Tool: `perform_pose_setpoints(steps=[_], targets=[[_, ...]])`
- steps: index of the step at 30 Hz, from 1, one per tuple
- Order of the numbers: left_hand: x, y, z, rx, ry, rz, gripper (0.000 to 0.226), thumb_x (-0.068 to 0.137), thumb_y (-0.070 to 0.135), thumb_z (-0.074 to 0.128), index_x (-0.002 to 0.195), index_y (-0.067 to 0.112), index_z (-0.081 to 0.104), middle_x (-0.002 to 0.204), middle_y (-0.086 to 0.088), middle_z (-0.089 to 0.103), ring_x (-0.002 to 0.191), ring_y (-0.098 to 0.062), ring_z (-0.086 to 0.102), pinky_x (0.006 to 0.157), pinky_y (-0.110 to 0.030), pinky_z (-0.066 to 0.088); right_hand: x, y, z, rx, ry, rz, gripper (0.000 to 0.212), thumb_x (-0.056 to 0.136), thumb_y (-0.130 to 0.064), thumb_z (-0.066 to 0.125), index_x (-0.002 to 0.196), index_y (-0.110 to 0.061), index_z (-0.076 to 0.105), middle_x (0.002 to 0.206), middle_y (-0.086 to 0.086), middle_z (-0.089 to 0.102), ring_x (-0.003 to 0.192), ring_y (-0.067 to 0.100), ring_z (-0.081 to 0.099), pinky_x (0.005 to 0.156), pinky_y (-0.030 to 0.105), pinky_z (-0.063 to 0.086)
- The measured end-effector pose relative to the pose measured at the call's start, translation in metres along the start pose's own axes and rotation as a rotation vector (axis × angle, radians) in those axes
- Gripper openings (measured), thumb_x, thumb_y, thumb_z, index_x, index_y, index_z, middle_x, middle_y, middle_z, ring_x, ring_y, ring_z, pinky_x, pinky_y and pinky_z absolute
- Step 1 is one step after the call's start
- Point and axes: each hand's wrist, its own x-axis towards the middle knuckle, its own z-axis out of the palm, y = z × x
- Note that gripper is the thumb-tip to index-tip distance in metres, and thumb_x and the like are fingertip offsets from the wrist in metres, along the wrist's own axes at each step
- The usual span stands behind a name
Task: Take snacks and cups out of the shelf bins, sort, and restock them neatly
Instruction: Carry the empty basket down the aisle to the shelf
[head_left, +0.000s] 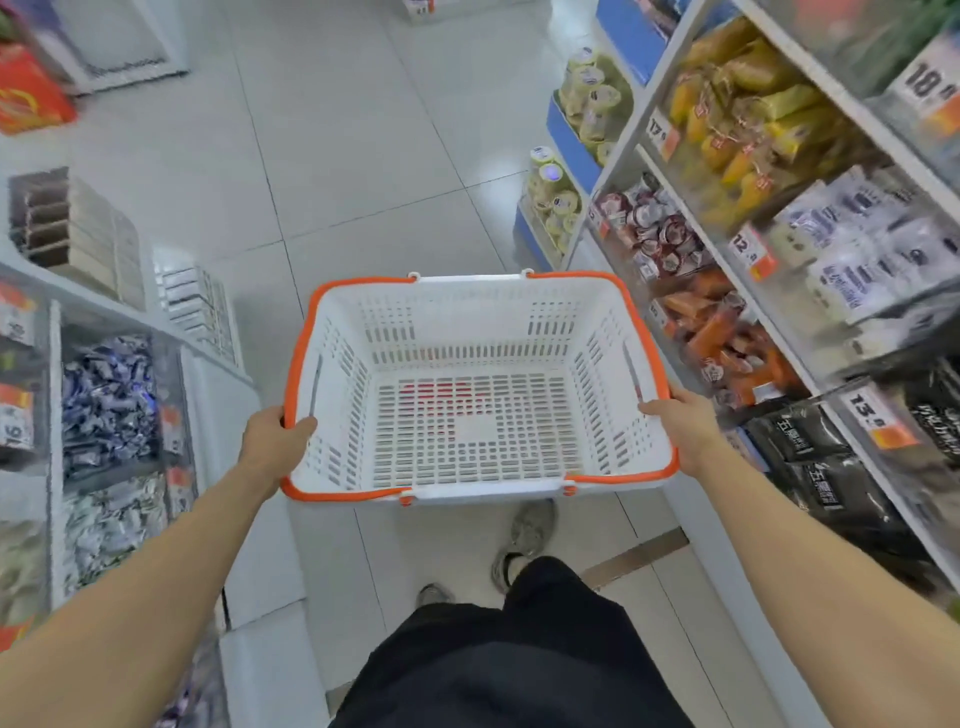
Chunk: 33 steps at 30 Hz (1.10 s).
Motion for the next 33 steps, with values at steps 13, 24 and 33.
perform_pose_setpoints(steps=[13,24,33], targets=[[0.168,0.2,0.119,0.304,-0.132,0.029,0.035,0.098,0.009,0.054,0.129,-0.006,0.056,0.122,-0.025,0.064,0.101,-0.041,0.063,0.081,-0.041,0.048,0.134,0.005,-0.013,0.264,0.224,0.193,0.041,0.083,0.009,0.06,0.099,-0.027,0.072,0.1,0.003,0.075,0.09,0.027,0.073,0.081,0.046,0.061],[0.37,0.308,0.256,0.656,-0.465,0.38,0.013,0.097,0.013,0.059,0.089,0.003,0.061,0.075,-0.01,0.062,0.07,-0.03,0.059,0.063,-0.035,0.044,0.188,0.047,0.073,0.525,0.602,0.414,0.035,0.082,0.006,0.065,0.099,-0.023,0.072,0.094,0.002,0.077,0.086,0.023,0.074,0.073,0.039,0.062],[0.517,0.315,0.387,0.788,-0.704,0.596,0.017,0.095,0.011,0.06,0.089,-0.005,0.064,0.071,-0.014,0.06,0.057,-0.023,0.048,0.053,-0.03,0.038,0.285,0.104,0.174,0.434,0.899,0.569,0.03,0.083,0.01,0.061,0.098,-0.015,0.063,0.095,0.011,0.069,0.079,0.021,0.064,0.07,0.026,0.053]])
